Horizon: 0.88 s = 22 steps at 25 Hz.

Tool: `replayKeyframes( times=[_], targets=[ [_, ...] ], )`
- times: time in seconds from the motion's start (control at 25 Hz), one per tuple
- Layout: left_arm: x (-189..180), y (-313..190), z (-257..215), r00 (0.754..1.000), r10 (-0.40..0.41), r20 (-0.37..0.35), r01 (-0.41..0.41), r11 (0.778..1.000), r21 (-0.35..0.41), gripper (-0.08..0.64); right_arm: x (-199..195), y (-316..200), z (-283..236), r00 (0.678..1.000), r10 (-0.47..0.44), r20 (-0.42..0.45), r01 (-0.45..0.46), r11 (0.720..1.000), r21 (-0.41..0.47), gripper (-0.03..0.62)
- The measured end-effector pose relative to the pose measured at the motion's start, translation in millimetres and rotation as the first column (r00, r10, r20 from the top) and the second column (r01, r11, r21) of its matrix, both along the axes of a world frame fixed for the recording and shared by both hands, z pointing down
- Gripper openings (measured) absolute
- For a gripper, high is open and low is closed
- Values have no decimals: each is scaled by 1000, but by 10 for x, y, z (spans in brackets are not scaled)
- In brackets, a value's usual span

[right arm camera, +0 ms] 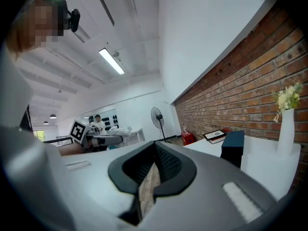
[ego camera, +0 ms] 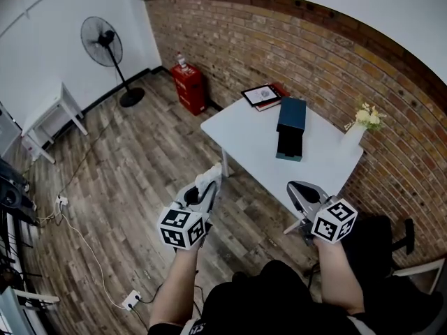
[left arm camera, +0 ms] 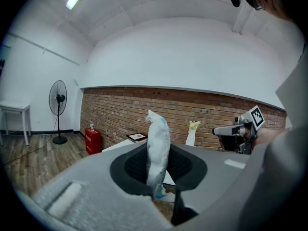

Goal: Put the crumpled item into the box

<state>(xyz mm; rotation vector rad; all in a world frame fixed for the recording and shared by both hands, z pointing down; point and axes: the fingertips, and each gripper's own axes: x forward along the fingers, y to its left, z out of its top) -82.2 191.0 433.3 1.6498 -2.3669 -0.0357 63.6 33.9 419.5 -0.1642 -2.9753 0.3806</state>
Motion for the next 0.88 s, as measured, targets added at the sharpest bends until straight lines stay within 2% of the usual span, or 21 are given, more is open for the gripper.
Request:
replayKeyframes(
  times=[0.24, 0.4, 0.88],
  targets=[
    [-96, -272, 209, 998, 39, -54, -40, 999, -9, 66, -181, -249, 135, 999, 30, -23, -30, 1000, -4, 0],
    [-257, -499, 311, 997, 52, -63, -53, 998, -24, 66, -399, -469, 177, 999, 41, -20, -41, 999, -7, 0],
    [-1297, -1504, 286, 998, 43, -40, -47, 995, -90, 67, -1455, -1441, 420, 999, 34, -27, -36, 996, -79, 0]
  ],
)
